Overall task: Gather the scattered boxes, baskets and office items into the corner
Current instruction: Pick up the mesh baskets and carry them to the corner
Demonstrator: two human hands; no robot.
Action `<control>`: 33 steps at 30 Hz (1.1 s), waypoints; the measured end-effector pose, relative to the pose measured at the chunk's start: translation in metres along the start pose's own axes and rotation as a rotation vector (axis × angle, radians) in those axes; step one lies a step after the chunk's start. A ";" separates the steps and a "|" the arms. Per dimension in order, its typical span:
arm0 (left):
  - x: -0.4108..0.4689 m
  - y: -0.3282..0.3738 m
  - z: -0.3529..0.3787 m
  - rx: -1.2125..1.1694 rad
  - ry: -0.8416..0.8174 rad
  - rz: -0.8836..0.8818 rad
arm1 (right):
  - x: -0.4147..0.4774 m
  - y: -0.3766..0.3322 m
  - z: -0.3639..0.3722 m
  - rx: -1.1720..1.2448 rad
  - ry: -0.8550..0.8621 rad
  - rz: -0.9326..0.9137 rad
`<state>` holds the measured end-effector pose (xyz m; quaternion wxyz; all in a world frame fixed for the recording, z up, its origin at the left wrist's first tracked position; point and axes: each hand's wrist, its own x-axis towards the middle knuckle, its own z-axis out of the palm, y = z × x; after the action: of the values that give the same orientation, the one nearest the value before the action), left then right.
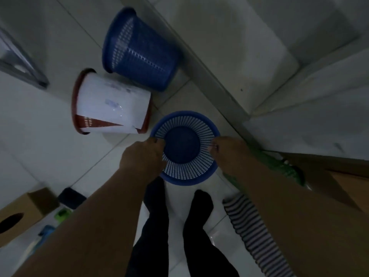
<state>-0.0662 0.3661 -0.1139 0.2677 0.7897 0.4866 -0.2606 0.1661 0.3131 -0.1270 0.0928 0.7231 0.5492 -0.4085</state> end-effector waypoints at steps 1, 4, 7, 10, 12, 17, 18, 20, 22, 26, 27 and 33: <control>0.015 -0.002 0.012 0.002 -0.023 0.012 | 0.013 0.008 0.010 -0.015 -0.022 -0.004; 0.043 -0.007 0.048 -0.055 -0.092 0.010 | 0.036 0.021 0.034 -0.002 -0.091 -0.010; 0.051 -0.004 0.070 -0.209 -0.131 -0.033 | 0.046 0.025 0.045 0.111 -0.069 -0.012; 0.044 0.000 0.069 -0.306 -0.056 -0.048 | 0.042 0.024 0.046 0.130 0.014 -0.017; 0.034 0.000 0.054 -0.297 0.002 -0.046 | 0.033 0.018 0.037 0.124 0.115 -0.071; 0.001 0.006 -0.032 -0.279 0.120 -0.059 | -0.008 -0.020 -0.028 0.077 0.241 -0.106; -0.009 0.008 -0.058 -0.271 0.152 -0.058 | -0.019 -0.032 -0.049 0.068 0.271 -0.107; -0.035 0.011 -0.108 -0.267 0.216 -0.056 | -0.047 -0.056 -0.094 0.071 0.326 -0.125; -0.071 0.013 -0.165 -0.282 0.305 -0.055 | -0.087 -0.083 -0.148 0.060 0.383 -0.157; -0.160 0.024 -0.270 -0.246 0.491 -0.056 | -0.173 -0.138 -0.253 0.050 0.489 -0.254; -0.185 0.028 -0.294 -0.252 0.530 -0.081 | -0.194 -0.152 -0.277 0.042 0.493 -0.264; -0.306 0.038 -0.388 -0.291 0.846 -0.275 | -0.270 -0.236 -0.373 -0.018 0.680 -0.483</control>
<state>-0.0921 0.4219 0.3779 0.1169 0.7092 0.6845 0.1220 0.1258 0.4260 0.3761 -0.1858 0.6665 0.7059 -0.1516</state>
